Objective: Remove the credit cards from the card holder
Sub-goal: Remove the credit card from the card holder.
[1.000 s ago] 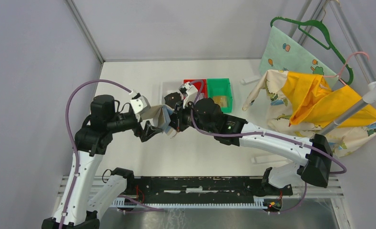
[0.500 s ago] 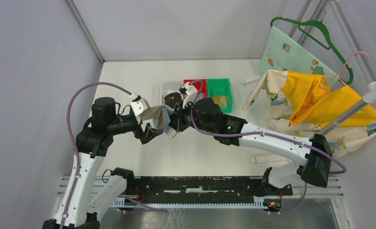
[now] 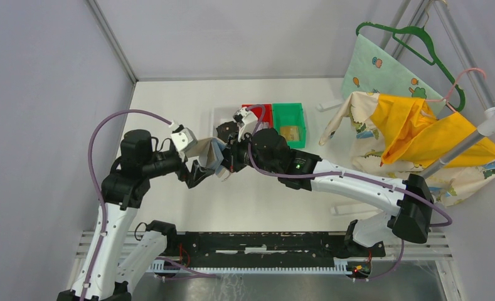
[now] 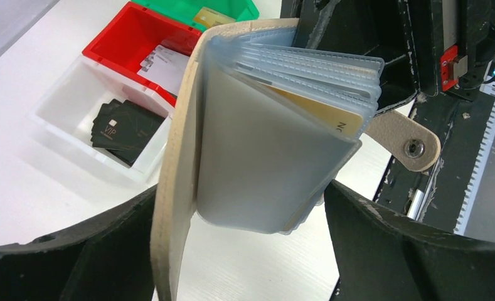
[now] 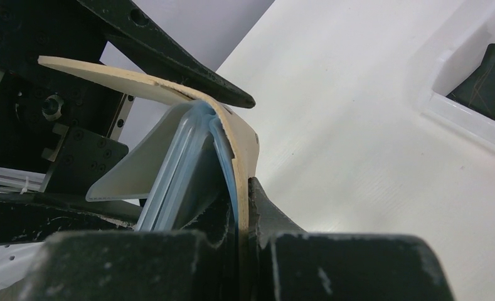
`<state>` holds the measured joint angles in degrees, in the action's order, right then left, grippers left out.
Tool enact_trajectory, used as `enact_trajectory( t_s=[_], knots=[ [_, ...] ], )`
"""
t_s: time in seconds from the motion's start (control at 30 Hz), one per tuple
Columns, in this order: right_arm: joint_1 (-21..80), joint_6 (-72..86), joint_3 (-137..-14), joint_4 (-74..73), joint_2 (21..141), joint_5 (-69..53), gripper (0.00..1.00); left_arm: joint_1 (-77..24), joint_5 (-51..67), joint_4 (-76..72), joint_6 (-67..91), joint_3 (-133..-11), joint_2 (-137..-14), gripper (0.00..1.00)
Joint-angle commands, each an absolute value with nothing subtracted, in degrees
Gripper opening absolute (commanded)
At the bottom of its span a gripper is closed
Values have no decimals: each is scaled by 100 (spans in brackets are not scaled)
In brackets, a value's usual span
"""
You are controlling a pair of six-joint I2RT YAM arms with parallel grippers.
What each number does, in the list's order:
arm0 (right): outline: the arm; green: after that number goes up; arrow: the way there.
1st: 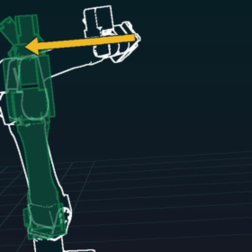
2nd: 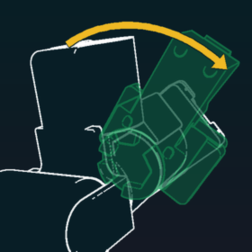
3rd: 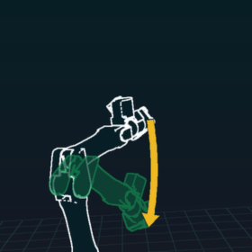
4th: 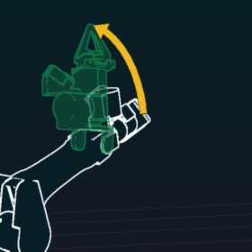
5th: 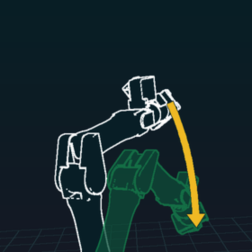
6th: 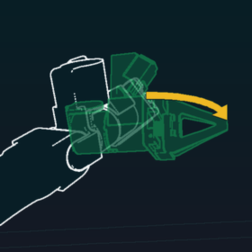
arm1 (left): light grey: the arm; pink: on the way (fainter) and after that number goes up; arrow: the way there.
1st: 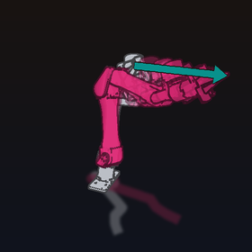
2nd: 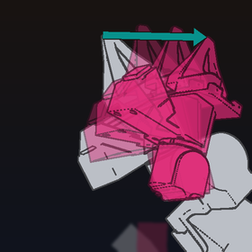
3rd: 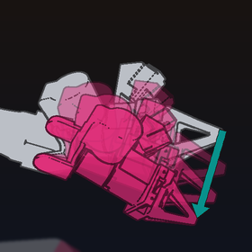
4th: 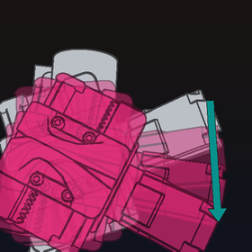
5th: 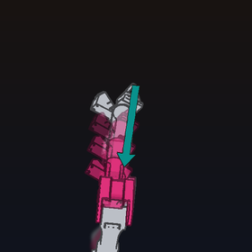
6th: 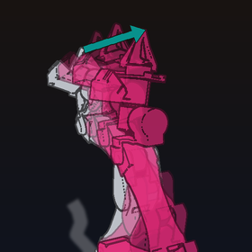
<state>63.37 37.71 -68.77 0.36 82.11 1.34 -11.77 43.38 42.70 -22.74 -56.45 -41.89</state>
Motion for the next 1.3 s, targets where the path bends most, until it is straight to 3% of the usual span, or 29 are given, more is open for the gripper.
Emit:
enact_trajectory(
  t_s=[0.0,0.27,0.63,0.87,1.27],
  knots=[
    [6372,3854,-7182,466,8129,197,0,-1186,4381,4070,-2197,-5673,-4141,93],
    [6365,3841,-7155,432,8095,301,0,-1187,4838,4533,-2597,-5766,-4102,90],
    [6372,3850,-7014,479,7974,286,0,-1189,4032,3974,-2361,-5864,-4041,82],
    [6376,3876,-7222,422,8129,259,0,-1189,4548,3800,-1934,-5773,-4059,87],
    [6380,3867,-7456,321,8279,265,0,-1186,4200,3911,-2345,-5669,-3999,85]
  ],
)
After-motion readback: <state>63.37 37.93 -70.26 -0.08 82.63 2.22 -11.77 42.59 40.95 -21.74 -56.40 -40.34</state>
